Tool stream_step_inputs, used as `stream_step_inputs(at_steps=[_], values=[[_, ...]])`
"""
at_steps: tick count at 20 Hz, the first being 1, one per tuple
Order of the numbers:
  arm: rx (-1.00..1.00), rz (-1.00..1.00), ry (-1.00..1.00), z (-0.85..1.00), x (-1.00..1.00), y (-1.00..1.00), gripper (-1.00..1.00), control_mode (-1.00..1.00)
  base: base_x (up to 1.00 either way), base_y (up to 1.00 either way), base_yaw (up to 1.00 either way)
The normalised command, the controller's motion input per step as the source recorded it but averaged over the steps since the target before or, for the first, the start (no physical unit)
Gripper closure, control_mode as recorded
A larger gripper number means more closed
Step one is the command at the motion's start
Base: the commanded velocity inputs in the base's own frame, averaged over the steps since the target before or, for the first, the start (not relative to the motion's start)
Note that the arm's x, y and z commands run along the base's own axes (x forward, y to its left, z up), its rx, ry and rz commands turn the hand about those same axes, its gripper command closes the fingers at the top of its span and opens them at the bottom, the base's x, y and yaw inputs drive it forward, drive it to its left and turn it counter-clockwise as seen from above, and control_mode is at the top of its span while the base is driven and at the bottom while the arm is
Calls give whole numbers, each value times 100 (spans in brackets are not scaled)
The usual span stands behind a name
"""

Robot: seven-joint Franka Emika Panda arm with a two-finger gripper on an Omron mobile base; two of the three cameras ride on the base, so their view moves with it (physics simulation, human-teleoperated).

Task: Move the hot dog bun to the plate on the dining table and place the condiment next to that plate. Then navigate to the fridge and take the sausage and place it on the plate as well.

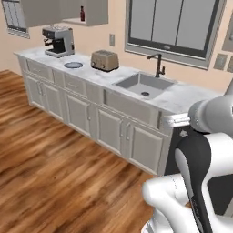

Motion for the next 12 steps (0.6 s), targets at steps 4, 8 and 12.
stream_step_inputs(at_steps=[4,8,12], values=[[0,0,0,0,0,0,-100,100,100,30,-26],[0,0,0,0,0,0,-100,100,100,36,-27],[0,0,0,0,0,0,-100,100,100,43,-25]])
